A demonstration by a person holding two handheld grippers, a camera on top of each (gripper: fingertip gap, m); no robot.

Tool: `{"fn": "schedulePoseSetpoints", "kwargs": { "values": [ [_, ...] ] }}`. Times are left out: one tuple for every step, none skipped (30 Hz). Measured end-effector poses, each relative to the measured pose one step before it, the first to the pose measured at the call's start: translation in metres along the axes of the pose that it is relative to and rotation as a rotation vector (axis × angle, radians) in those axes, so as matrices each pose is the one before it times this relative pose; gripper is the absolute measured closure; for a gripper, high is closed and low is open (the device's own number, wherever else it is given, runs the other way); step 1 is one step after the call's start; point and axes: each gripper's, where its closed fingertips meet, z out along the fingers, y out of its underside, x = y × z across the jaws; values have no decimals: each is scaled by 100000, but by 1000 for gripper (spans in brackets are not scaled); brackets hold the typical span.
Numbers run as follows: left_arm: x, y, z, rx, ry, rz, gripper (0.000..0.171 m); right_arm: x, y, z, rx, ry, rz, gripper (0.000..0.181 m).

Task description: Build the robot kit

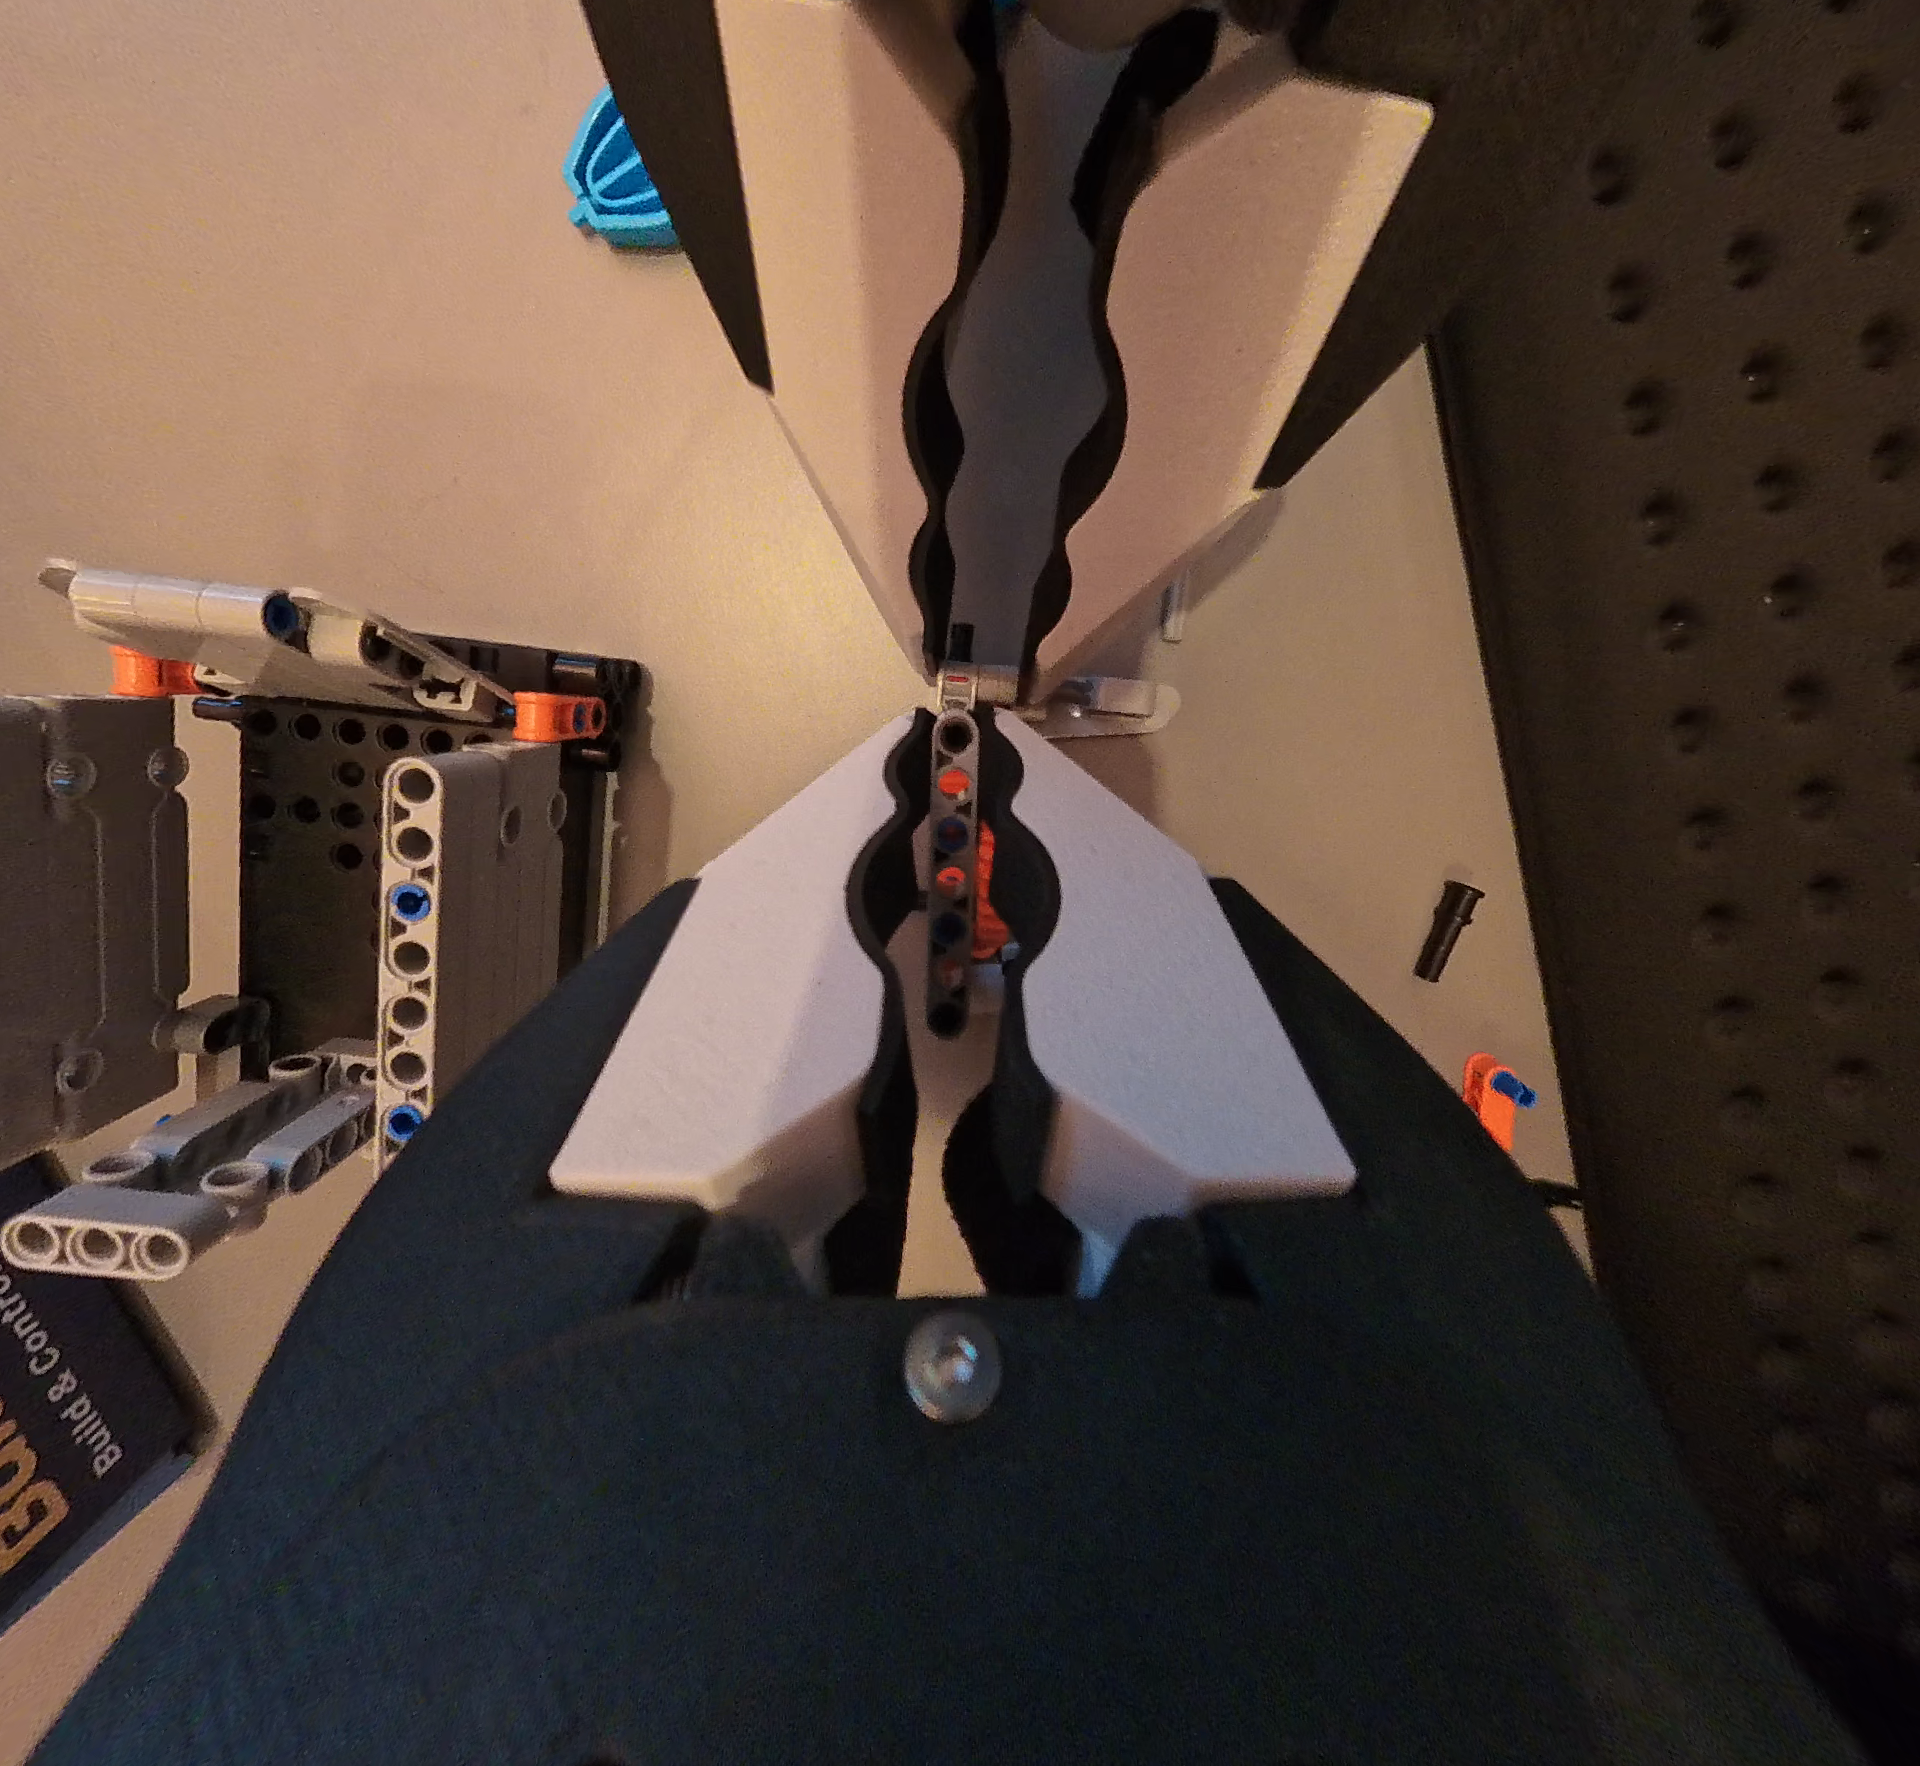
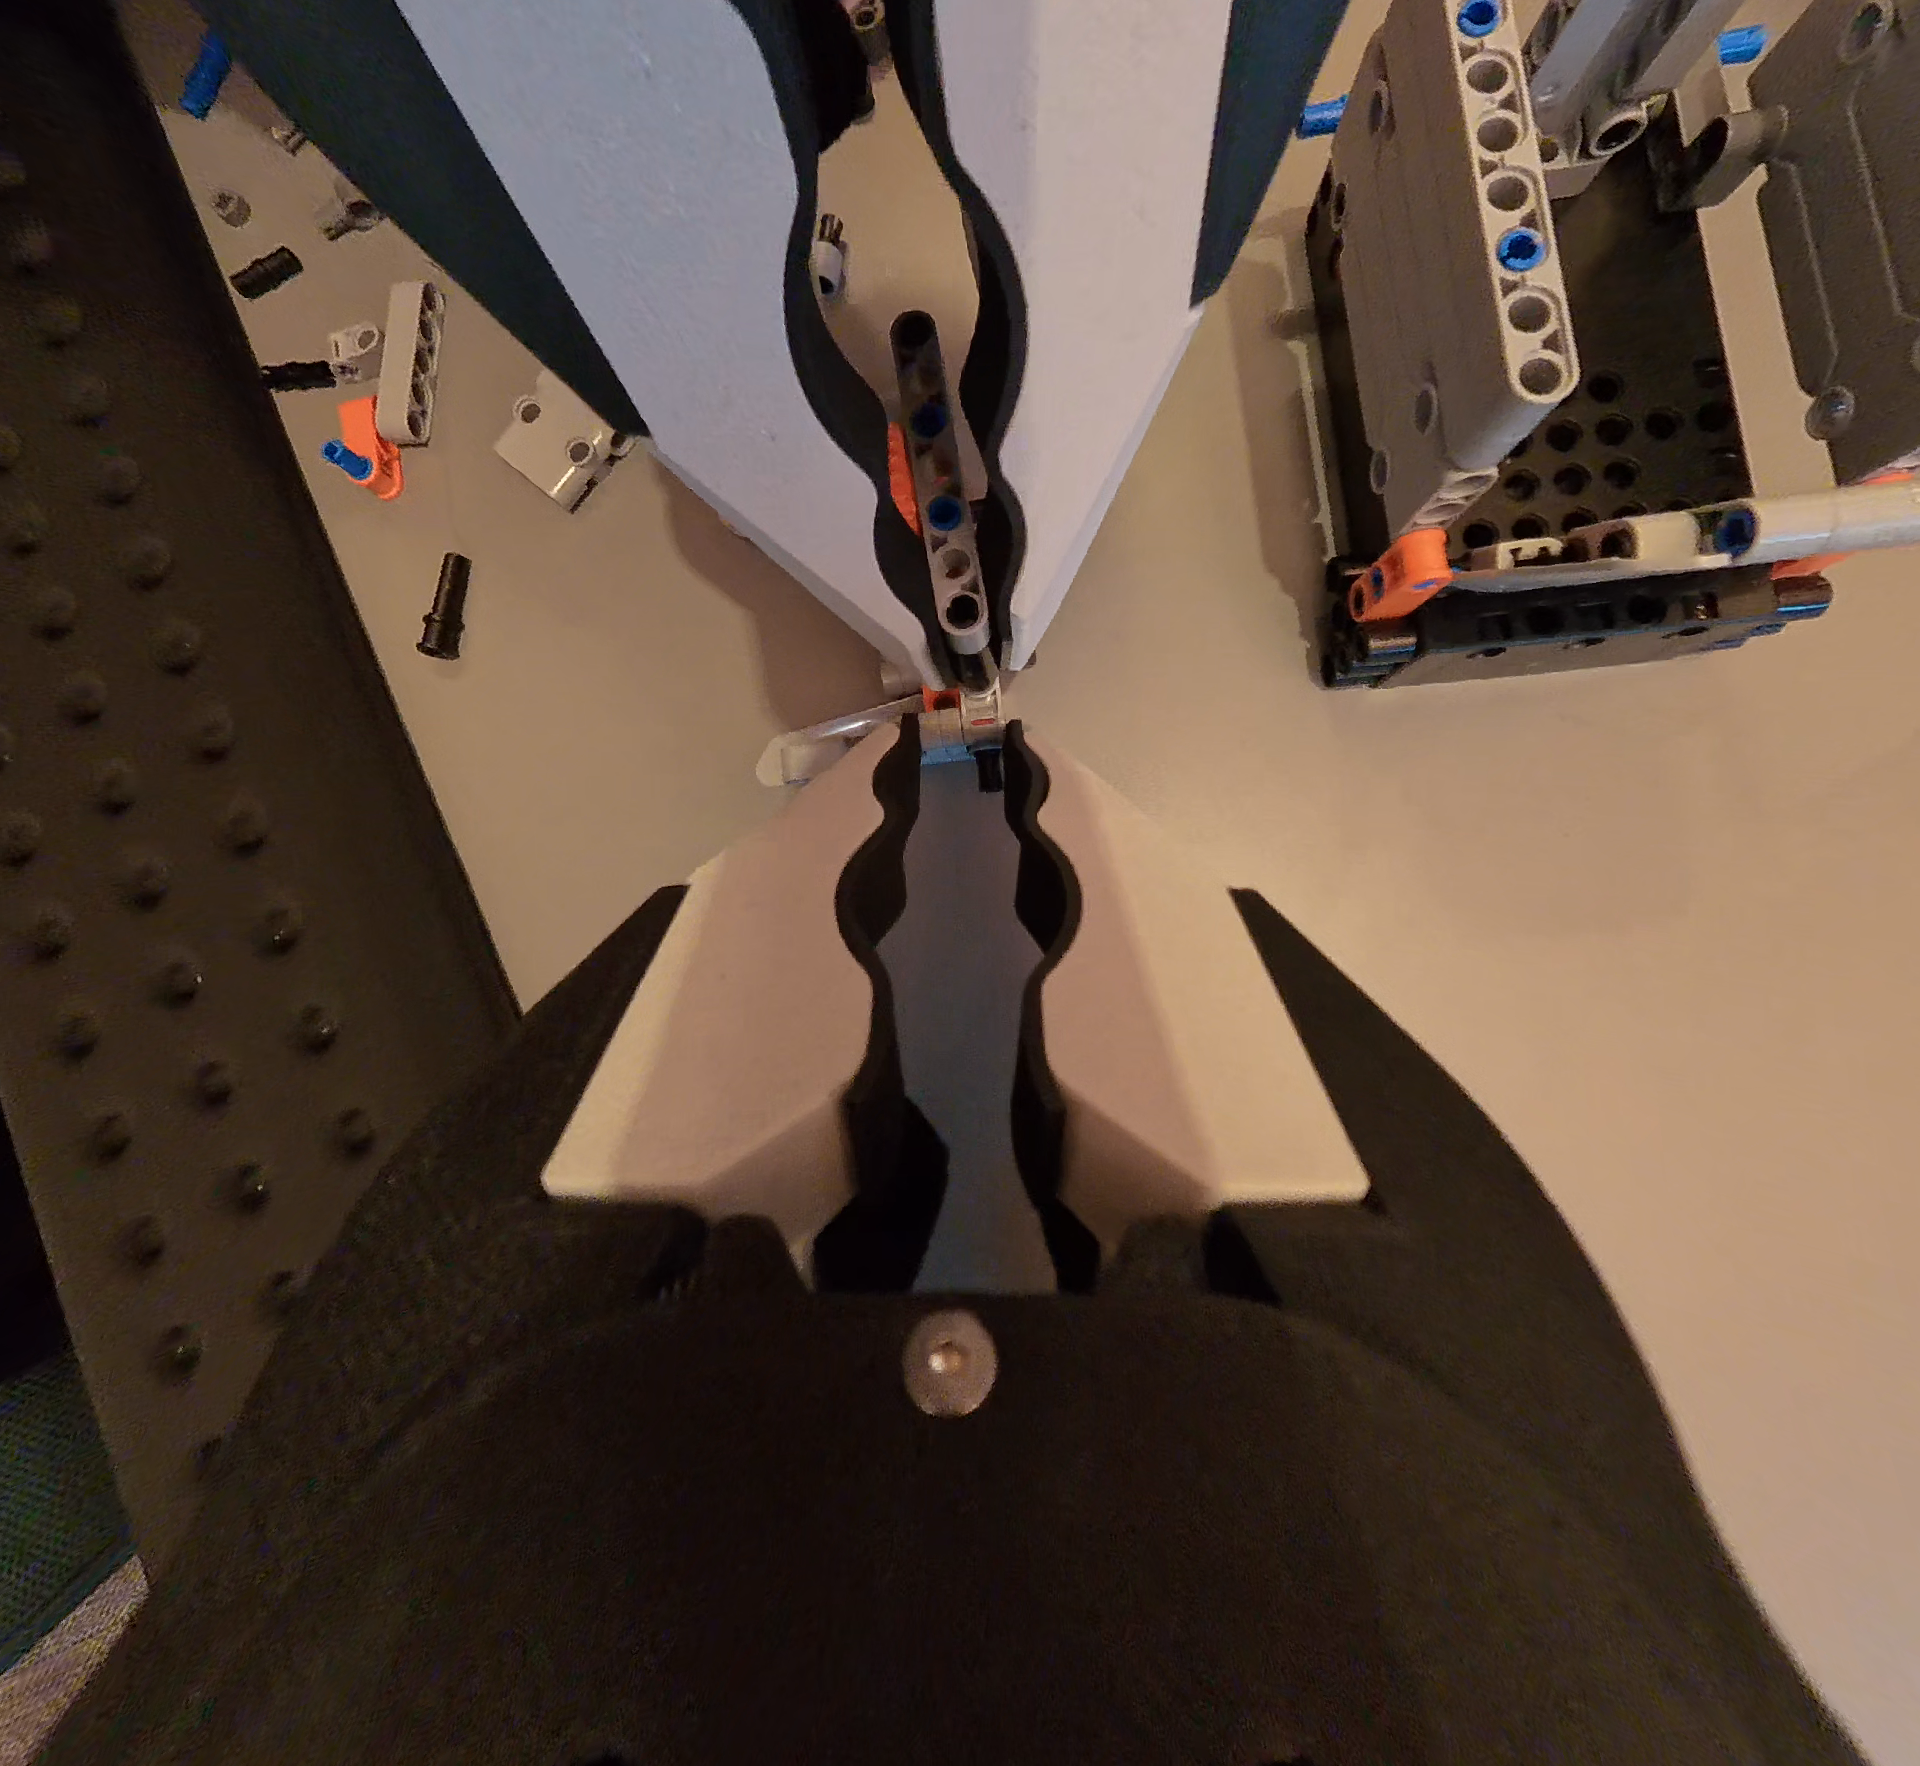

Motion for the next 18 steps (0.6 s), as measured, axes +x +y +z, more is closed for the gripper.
{"fn": "schedulePoseSetpoints", "kwargs": {
  "values": [
    [8, 50, -19, -703, 419, -50, 166, -9, 1, 12, 364, -379, 175, 167],
    [6, 38, -14, -624, 475, 96, 166, 2, 5, 15, 217, -285, 284, 167],
    [4, -9, 12, 115, 632, 209, 166, 0, -5, 0, -36, -134, 288, 167],
    [9, -4, 12, -135, 144, 126, 166, 0, 13, 2, 182, -208, -103, 167],
    [-1, -7, 9, -305, 67, -488, 166, -6, 0, -6, 246, -285, 116, 167],
    [-11, -58, 27, 284, -2, 0, 166, 7, 10, 9, 83, -125, 37, 167],
    [64, -164, 220, 1226, 574, -486, 171, -26, 4, 29, 570, -602, 546, 166],
    [-27, 604, 268, -2580, 54, -906, 165, -15, -86, 12, 1456, -1010, 996, 167],
    [-10, -32, -17, 18, -1032, 812, 166, -6, -23, 3, 175, 77, -189, 167],
    [19, 11, -20, -317, -793, 995, 166, -26, -39, 10, 44, 241, -484, 167],
    [24, 79, 6, -654, 818, -757, 166, -19, -3, 24, 427, -581, 682, 167],
    [2, -21, 4, -98, 176, -559, 166, 1, -1, -9, 367, 0, 81, 167],
    [5, 20, -7, -294, -426, 349, 165, -10, -15, 0, 136, 212, 1, 167],
    [-11, -10, 4, 486, 417, -383, 165, 5, -32, -5, 524, -71, -10, 167],
    [-11, -7, 1, 1071, 753, -1365, 165, 14, -38, -21, 1367, -833, 822, 167],
    [-18, -36, 3, 724, 539, -2043, 165, 7, -46, -44, 1753, -1228, 1597, 167],
    [-20, -70, -1, 1027, 1273, -2848, 165, -43, -81, -155, 1930, -1282, 1542, 166],
    [-46, -7, -45, 1129, 1947, -2864, 165, -171, -269, -354, 2882, -1871, 1085, 163]
  ]
}}
